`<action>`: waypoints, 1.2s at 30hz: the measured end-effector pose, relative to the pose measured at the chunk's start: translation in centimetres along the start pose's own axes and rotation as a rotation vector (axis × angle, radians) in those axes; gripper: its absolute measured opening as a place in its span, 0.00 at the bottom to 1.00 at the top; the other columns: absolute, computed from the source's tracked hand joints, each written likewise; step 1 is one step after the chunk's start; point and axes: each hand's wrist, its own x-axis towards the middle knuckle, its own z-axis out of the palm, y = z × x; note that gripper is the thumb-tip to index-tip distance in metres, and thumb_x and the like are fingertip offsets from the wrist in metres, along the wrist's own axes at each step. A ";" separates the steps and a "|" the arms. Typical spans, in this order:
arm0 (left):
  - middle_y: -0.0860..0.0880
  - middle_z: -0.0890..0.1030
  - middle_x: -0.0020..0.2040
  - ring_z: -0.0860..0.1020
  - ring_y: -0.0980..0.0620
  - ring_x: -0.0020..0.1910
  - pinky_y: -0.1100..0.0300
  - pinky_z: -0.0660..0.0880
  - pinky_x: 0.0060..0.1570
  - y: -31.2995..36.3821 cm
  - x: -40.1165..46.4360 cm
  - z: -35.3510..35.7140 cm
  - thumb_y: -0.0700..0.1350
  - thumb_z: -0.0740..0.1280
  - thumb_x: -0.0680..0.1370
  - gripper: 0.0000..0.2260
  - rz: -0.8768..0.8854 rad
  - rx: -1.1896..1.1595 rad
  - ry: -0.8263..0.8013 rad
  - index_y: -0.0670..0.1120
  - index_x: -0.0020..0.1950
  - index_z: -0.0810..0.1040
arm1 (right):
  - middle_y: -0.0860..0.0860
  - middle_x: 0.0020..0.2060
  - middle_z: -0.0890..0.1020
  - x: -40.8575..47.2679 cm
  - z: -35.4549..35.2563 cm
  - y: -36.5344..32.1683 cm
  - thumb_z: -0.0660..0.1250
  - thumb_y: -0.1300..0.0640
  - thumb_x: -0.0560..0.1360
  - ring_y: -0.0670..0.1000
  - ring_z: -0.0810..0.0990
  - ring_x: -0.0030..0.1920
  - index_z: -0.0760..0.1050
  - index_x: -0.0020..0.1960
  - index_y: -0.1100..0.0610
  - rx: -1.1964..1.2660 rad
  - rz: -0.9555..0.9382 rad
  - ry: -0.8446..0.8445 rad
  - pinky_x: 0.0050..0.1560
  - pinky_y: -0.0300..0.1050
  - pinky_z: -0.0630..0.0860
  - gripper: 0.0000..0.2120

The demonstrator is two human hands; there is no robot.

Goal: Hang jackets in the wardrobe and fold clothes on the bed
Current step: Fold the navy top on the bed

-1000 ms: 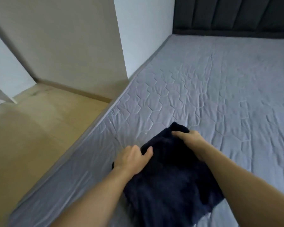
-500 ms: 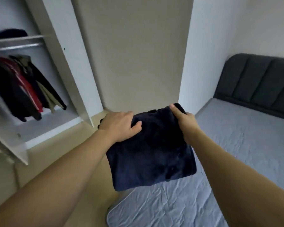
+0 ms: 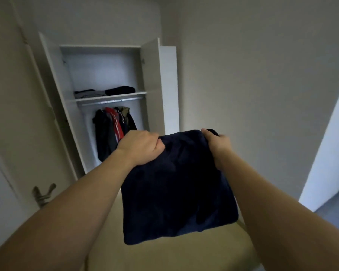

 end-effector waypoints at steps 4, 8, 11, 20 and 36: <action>0.51 0.74 0.31 0.72 0.49 0.28 0.55 0.70 0.32 -5.5 1.8 4.2 0.53 0.49 0.80 0.15 -0.024 0.014 0.014 0.48 0.40 0.68 | 0.53 0.35 0.78 5.4 6.4 0.3 0.71 0.43 0.71 0.53 0.77 0.34 0.74 0.38 0.58 -0.026 -0.016 0.006 0.35 0.43 0.74 0.18; 0.53 0.70 0.30 0.70 0.50 0.28 0.56 0.64 0.31 -12.2 6.3 9.5 0.52 0.50 0.80 0.15 -0.051 0.044 0.033 0.49 0.38 0.67 | 0.53 0.37 0.82 13.2 13.6 0.6 0.70 0.43 0.71 0.54 0.80 0.38 0.77 0.40 0.59 -0.037 -0.056 -0.014 0.37 0.43 0.76 0.18; 0.54 0.66 0.29 0.68 0.50 0.28 0.55 0.64 0.32 -17.4 11.2 13.2 0.52 0.50 0.80 0.14 -0.070 0.054 0.020 0.49 0.37 0.66 | 0.55 0.40 0.83 20.1 18.9 -0.1 0.70 0.43 0.71 0.56 0.82 0.41 0.78 0.46 0.60 -0.020 -0.070 -0.035 0.39 0.44 0.77 0.19; 0.55 0.66 0.29 0.64 0.56 0.27 0.57 0.60 0.31 -35.0 23.4 21.5 0.52 0.50 0.80 0.16 -0.159 0.111 0.022 0.49 0.37 0.70 | 0.53 0.41 0.80 37.4 37.1 -4.4 0.71 0.43 0.70 0.55 0.79 0.41 0.75 0.50 0.58 0.004 -0.108 -0.133 0.36 0.42 0.71 0.19; 0.53 0.77 0.61 0.75 0.50 0.57 0.47 0.70 0.62 -69.4 41.0 42.2 0.82 0.52 0.65 0.42 -0.695 -0.342 0.113 0.55 0.66 0.69 | 0.54 0.42 0.81 68.2 69.6 -8.0 0.74 0.45 0.70 0.53 0.80 0.38 0.76 0.46 0.60 0.214 -0.049 -0.191 0.34 0.43 0.78 0.18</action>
